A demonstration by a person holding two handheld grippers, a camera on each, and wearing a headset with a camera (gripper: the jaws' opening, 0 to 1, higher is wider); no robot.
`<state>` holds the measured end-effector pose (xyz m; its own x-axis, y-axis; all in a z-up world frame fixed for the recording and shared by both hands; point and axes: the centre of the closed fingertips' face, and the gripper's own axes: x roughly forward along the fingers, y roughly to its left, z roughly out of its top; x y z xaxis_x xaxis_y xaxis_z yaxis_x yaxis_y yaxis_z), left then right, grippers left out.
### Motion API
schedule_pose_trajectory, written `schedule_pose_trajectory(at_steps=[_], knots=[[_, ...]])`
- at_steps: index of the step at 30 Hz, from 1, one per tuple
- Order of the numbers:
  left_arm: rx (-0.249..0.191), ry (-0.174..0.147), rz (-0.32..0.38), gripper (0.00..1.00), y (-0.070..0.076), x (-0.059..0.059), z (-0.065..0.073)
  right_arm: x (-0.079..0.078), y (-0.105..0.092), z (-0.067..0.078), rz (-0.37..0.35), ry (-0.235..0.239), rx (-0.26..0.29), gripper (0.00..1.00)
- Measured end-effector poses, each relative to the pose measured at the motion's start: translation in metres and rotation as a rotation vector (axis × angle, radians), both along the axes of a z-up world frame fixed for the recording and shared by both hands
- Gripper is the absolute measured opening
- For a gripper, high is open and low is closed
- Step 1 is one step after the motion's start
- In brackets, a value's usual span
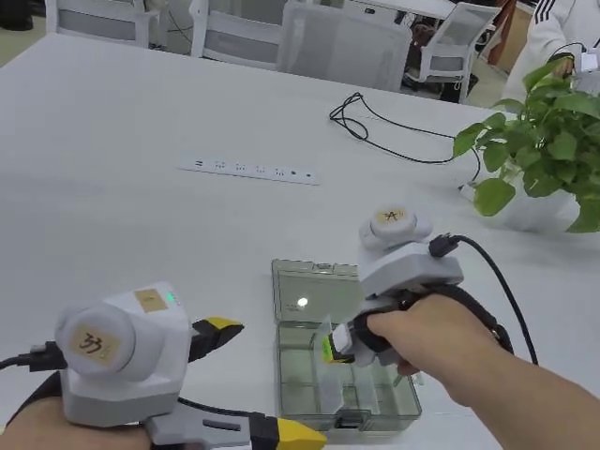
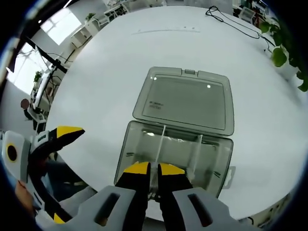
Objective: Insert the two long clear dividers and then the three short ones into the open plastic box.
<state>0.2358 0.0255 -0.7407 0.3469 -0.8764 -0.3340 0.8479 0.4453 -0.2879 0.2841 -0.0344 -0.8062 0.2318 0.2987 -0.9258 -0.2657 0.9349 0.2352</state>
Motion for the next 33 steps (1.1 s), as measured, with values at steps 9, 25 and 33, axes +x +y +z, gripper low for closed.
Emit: schedule_pose_trajectory(at_steps=[9,25,33], knots=[[0.013,0.0,0.003,1.0,0.002,0.0,-0.003,-0.001,0.002,-0.011,0.03,-0.002,0.015,0.08],[0.029,-0.002,0.046,1.0,0.007,0.002,0.005,-0.002,0.005,-0.014,0.057,-0.01,0.106,0.1],[0.047,-0.002,0.103,1.0,0.012,-0.004,0.011,-0.002,0.004,0.003,0.054,-0.029,0.231,0.16]])
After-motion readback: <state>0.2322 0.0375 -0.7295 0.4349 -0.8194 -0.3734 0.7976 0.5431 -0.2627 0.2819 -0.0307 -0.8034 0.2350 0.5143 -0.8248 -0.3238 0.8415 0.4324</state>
